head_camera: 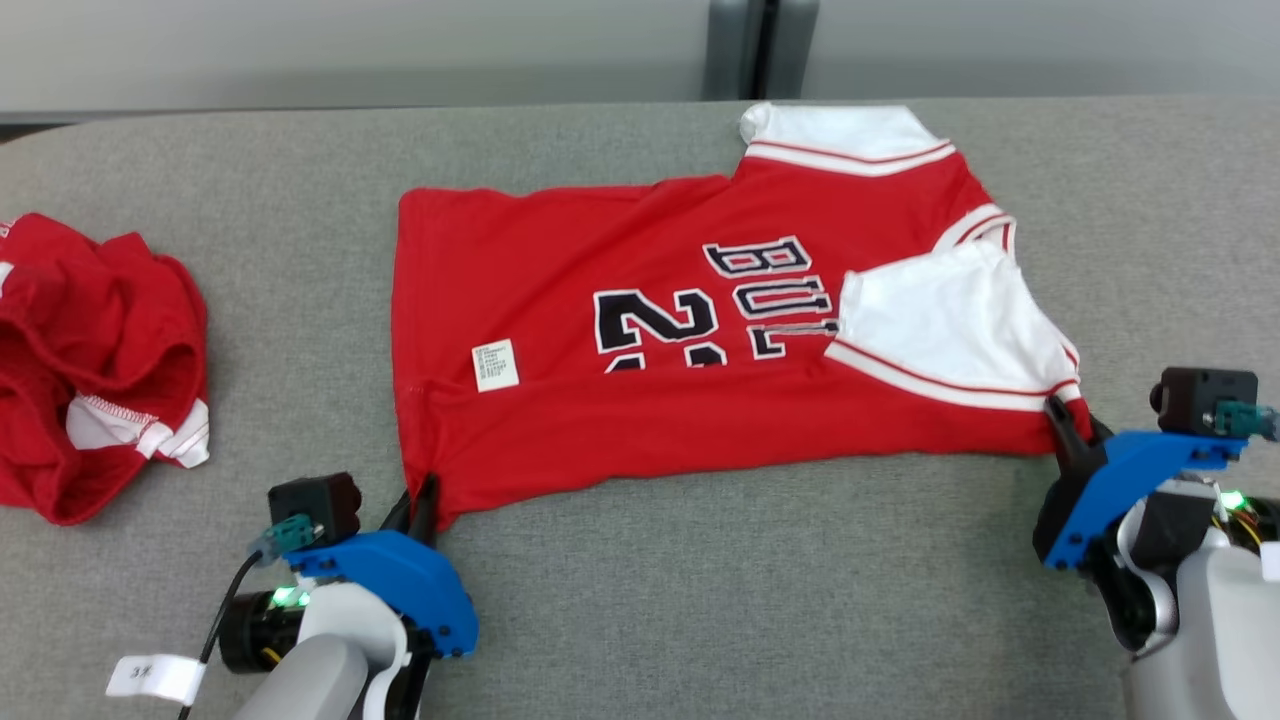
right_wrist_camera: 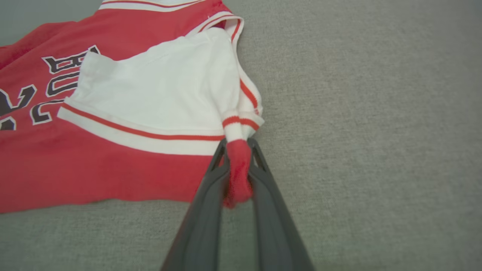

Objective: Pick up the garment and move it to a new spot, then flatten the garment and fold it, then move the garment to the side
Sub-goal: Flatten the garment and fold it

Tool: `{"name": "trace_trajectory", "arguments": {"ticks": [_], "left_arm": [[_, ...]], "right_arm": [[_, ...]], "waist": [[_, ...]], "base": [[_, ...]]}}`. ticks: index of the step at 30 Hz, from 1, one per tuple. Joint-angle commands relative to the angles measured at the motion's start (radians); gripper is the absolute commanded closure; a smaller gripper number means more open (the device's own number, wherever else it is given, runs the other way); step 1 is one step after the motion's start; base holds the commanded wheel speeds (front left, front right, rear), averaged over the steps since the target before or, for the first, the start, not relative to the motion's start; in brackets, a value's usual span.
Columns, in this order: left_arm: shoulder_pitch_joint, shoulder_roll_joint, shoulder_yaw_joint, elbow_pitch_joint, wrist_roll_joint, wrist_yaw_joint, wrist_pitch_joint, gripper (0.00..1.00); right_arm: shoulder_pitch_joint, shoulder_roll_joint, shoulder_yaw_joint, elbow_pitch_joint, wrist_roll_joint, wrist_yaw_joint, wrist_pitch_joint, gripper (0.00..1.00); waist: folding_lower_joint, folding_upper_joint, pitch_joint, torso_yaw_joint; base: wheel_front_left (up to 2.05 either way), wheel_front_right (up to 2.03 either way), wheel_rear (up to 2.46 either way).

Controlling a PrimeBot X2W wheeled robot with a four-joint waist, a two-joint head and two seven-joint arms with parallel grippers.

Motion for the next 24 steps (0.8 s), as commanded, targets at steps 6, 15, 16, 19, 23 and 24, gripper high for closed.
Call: {"name": "trace_trajectory", "arguments": {"ticks": [6, 15, 16, 19, 23, 24], "left_arm": [[0.119, 0.074, 0.01, -0.126, -0.018, 0.052, 0.053, 1.0], [0.289, 0.181, 0.017, -0.354, -0.05, 0.16, 0.185, 1.0], [0.306, 0.19, 0.021, -0.38, -0.053, 0.174, 0.198, 1.0], [0.351, 0.214, 0.034, -0.438, -0.07, 0.203, 0.223, 1.0], [0.387, 0.23, 0.04, -0.484, -0.091, 0.22, 0.249, 0.47], [0.392, 0.231, 0.041, -0.493, -0.092, 0.224, 0.251, 0.0]], "right_arm": [[0.19, -0.003, 0.019, -0.234, 0.049, 0.0, 0.127, 1.0], [0.416, -0.004, 0.04, -0.423, 0.168, 0.0, 0.257, 1.0], [0.435, -0.004, 0.044, -0.436, 0.181, 0.0, 0.262, 1.0], [0.476, -0.004, 0.048, -0.463, 0.201, 0.0, 0.275, 1.0], [0.504, -0.004, 0.065, -0.478, 0.224, 0.0, 0.287, 0.0], [0.501, -0.003, 0.064, -0.481, 0.222, 0.0, 0.283, 0.0]], "waist": [[-0.0001, 0.0, -0.051, -0.028], [-0.0001, 0.0, -0.093, -0.044], [-0.0001, 0.0, -0.094, -0.045], [-0.0001, 0.0, -0.096, -0.048], [-0.0001, 0.0, -0.098, -0.049], [-0.0001, 0.0, -0.099, -0.049]], "base": [[0.0, 0.0, 0.0], [0.0, 0.0, 0.0], [0.0, 0.0, 0.0], [0.0, 0.0, 0.0], [0.0, 0.0, 0.0], [0.0, 0.0, 0.0]]}}
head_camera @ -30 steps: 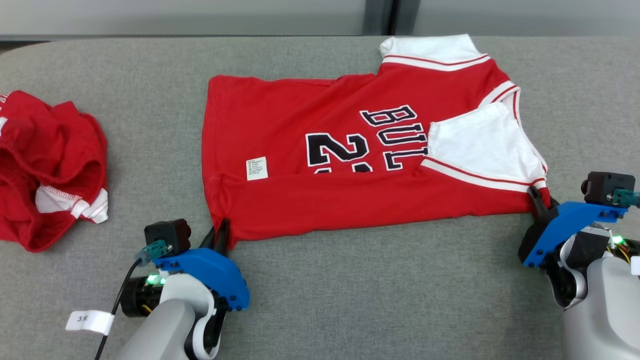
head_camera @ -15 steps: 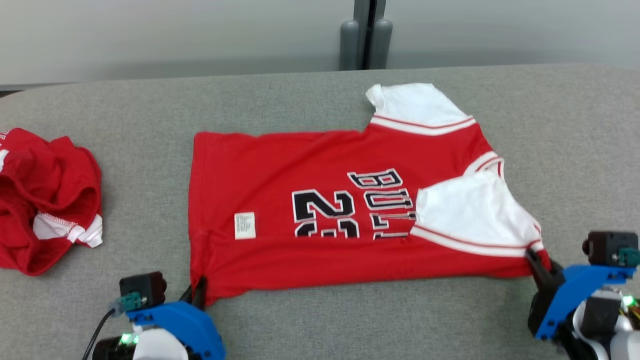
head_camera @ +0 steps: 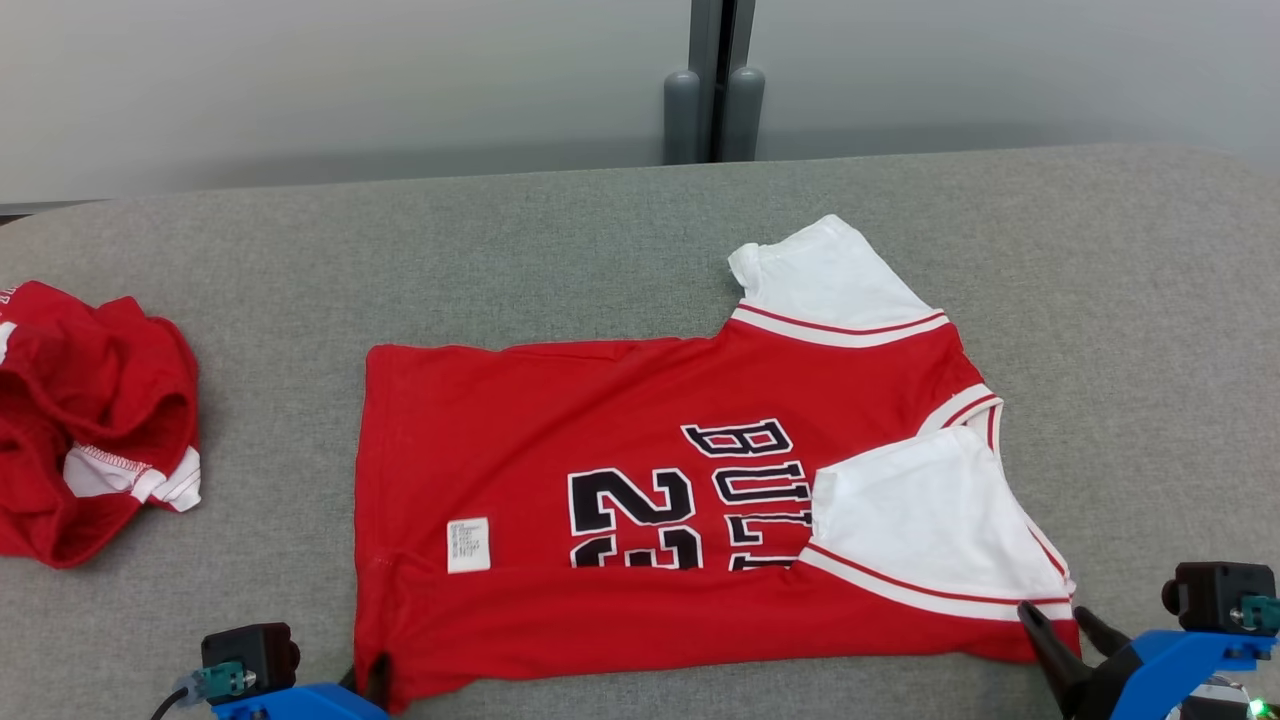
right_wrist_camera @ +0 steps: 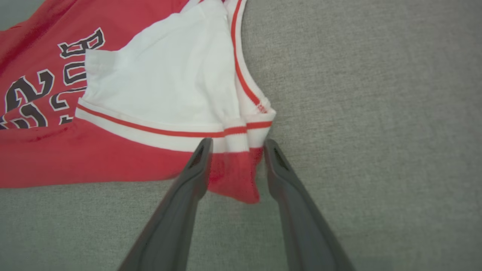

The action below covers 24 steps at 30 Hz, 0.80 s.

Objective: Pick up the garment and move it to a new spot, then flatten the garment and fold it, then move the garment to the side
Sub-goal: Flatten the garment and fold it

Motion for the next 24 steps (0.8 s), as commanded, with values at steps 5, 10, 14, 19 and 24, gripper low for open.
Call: {"name": "trace_trajectory", "arguments": {"ticks": [5, 10, 14, 19, 24], "left_arm": [[-0.009, 0.017, 0.011, -0.044, -0.002, 0.011, 0.015, 0.0], [-0.113, 0.048, 0.012, -0.049, 0.016, -0.026, 0.052, 0.0], [-0.245, 0.075, 0.016, -0.001, 0.027, -0.074, 0.09, 0.0], [-0.402, 0.101, 0.041, 0.084, -0.003, -0.13, 0.168, 0.0], [-0.528, 0.156, 0.054, 0.158, -0.015, -0.188, 0.252, 0.0]], "right_arm": [[-0.044, -0.004, 0.002, -0.038, -0.034, 0.0, -0.009, 0.0], [-0.152, -0.003, 0.032, -0.077, -0.092, 0.0, 0.042, 0.0], [-0.307, -0.06, 0.078, -0.064, -0.078, 0.0, 0.114, 0.0], [-0.537, -0.121, 0.153, 0.065, -0.023, 0.0, 0.177, 0.0], [-0.764, -0.145, 0.27, 0.239, 0.022, 0.0, 0.181, 0.0]], "waist": [[0.0001, -0.0001, -0.001, 0.001], [0.0001, -0.0001, 0.012, 0.005], [0.0001, -0.0001, 0.034, -0.008], [0.0001, -0.0001, 0.072, -0.039], [0.0001, -0.0001, 0.124, -0.089]], "base": [[0.0, 0.0, 0.0], [0.0, 0.0, 0.0], [0.0, 0.0, 0.0], [0.0, 0.0, 0.0], [0.0, 0.0, 0.0]]}}
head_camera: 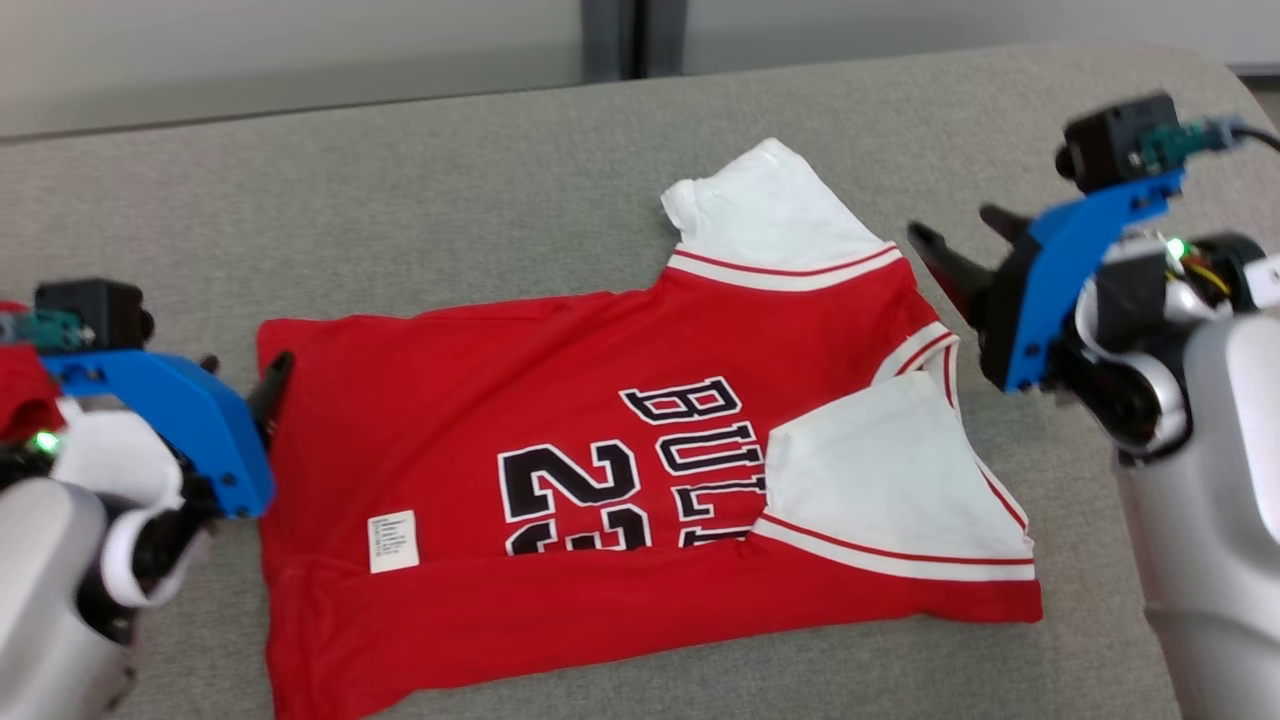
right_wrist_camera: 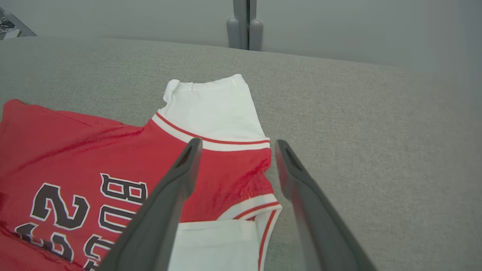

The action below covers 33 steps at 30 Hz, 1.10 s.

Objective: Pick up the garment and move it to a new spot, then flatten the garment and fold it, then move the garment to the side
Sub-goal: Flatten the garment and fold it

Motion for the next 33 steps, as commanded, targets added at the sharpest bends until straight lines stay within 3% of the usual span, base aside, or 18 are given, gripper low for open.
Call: {"name": "trace_trajectory", "arguments": {"ticks": [1, 7, 13, 22, 33], "left_arm": [[-0.033, 0.029, -0.003, 0.014, 0.019, -0.01, 0.016, 0.0], [-0.149, 0.081, -0.036, 0.051, 0.039, -0.079, 0.107, 0.0], [-0.191, 0.079, -0.024, 0.056, 0.014, -0.1, 0.13, 0.0], [-0.128, 0.109, -0.042, 0.032, 0.018, -0.083, 0.157, 0.0], [-0.096, 0.161, 0.004, -0.04, 0.026, -0.032, 0.119, 0.0]], "right_arm": [[-0.045, -0.008, 0.023, 0.033, 0.004, 0.001, -0.013, 0.0], [-0.232, -0.019, 0.166, 0.201, -0.004, 0.001, -0.106, 0.0], [-0.327, -0.006, 0.242, 0.292, 0.026, 0.001, -0.196, 0.0], [-0.378, -0.04, 0.286, 0.308, 0.066, 0.0, -0.278, 0.0], [-0.389, -0.064, 0.284, 0.342, 0.079, 0.001, -0.307, 0.0]], "waist": [[-0.0002, 0.0, 0.011, -0.01], [-0.0002, 0.0, 0.081, -0.049], [-0.0002, 0.0, 0.158, -0.068], [-0.0002, 0.0, 0.245, -0.073], [-0.0002, 0.0, 0.248, -0.054]], "base": [[0.0, 0.0, 0.0], [0.0, 0.0, 0.0], [0.0, 0.0, 0.0], [0.0, 0.0, 0.0], [0.0, 0.0, 0.0]]}}
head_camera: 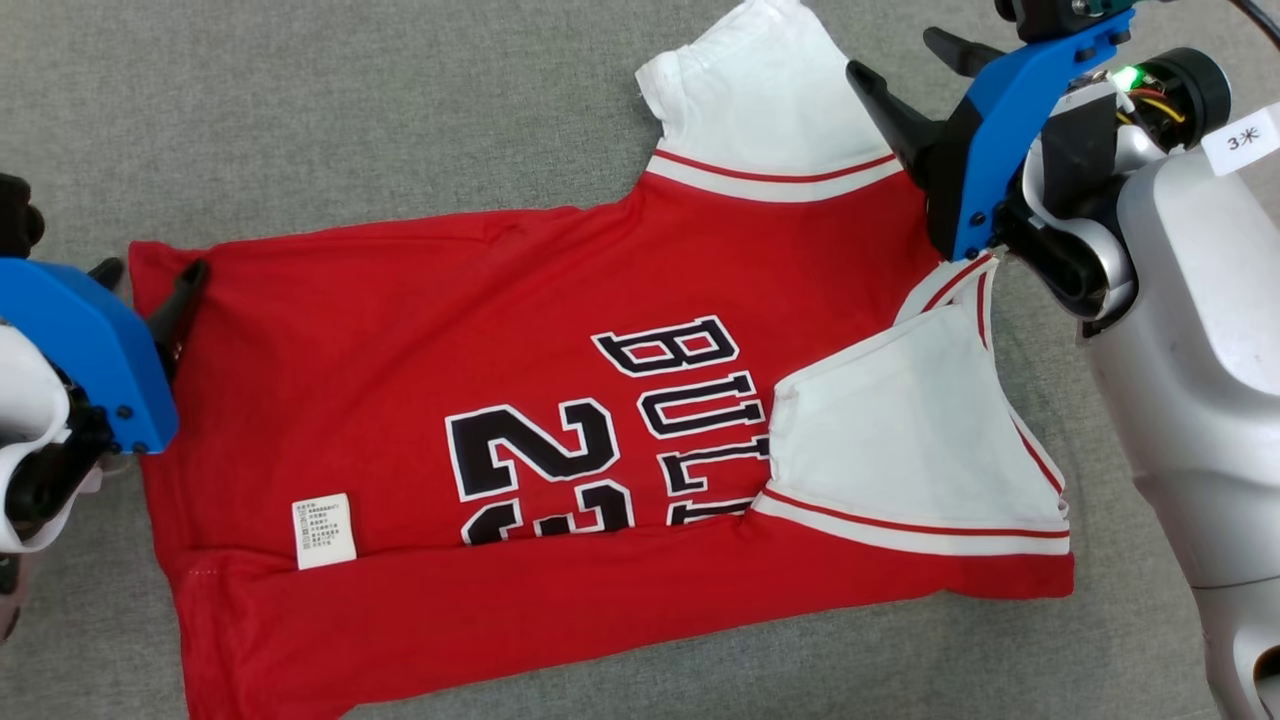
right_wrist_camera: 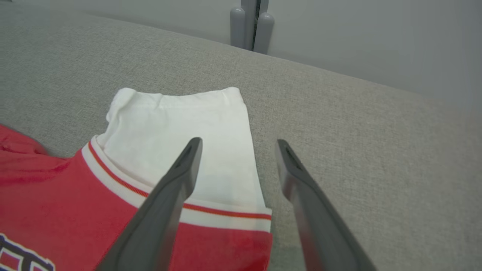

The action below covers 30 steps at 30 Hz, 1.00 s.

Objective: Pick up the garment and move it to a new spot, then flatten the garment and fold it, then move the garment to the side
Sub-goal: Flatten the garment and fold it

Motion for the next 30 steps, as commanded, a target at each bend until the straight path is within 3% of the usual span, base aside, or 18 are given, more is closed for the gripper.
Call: {"name": "trace_trajectory", "arguments": {"ticks": [1, 4, 12, 13, 14, 15, 23, 30], "left_arm": [[0.035, 0.019, 0.002, 0.011, 0.009, 0.018, 0.005, 0.0], [0.04, 0.029, 0.007, -0.004, 0.008, 0.027, 0.008, 0.0], [0.037, -0.006, -0.015, 0.021, -0.01, 0.013, 0.016, 0.0], [0.035, -0.007, -0.022, 0.028, -0.008, 0.009, 0.022, 0.23], [0.032, -0.008, -0.026, 0.034, -0.005, 0.004, 0.022, 0.69], [0.03, -0.01, -0.026, 0.039, -0.002, 0.003, 0.016, 1.0], [-0.002, -0.031, -0.034, 0.053, 0.042, -0.002, -0.059, 1.0], [-0.028, -0.091, -0.066, 0.039, 0.061, -0.029, -0.107, 1.0]], "right_arm": [[-0.023, -0.007, -0.003, 0.006, 0.005, 0.001, -0.01, 0.0], [-0.019, -0.006, 0.002, 0.011, 0.007, 0.001, -0.009, 0.0], [-0.028, 0.0, 0.01, 0.014, 0.016, 0.0, -0.005, 0.0], [-0.031, -0.002, 0.009, 0.017, 0.017, 0.0, -0.003, 0.0], [-0.032, -0.002, 0.008, 0.021, 0.018, 0.001, -0.002, 0.0], [-0.035, -0.002, 0.006, 0.023, 0.019, 0.001, 0.0, 0.0], [-0.101, -0.006, -0.048, 0.142, 0.0, 0.001, 0.026, 0.0], [-0.187, 0.014, -0.09, 0.298, -0.087, 0.001, 0.019, 0.0]], "waist": [[-0.0001, 0.0, -0.005, 0.002], [-0.0001, 0.0, -0.014, 0.003], [-0.0001, 0.0, -0.005, -0.006], [-0.0001, 0.0, -0.002, -0.006], [-0.0001, 0.0, 0.001, -0.007], [-0.0001, 0.0, 0.003, -0.007], [-0.0001, 0.0, 0.02, 0.031], [-0.0001, 0.0, 0.038, 0.106]], "base": [[0.0, 0.0, 0.0], [0.0, 0.0, 0.0], [0.0, 0.0, 0.0], [0.0, 0.0, 0.0], [0.0, 0.0, 0.0], [0.0, 0.0, 0.0], [0.0, 0.0, 0.0], [0.0, 0.0, 0.0]]}}
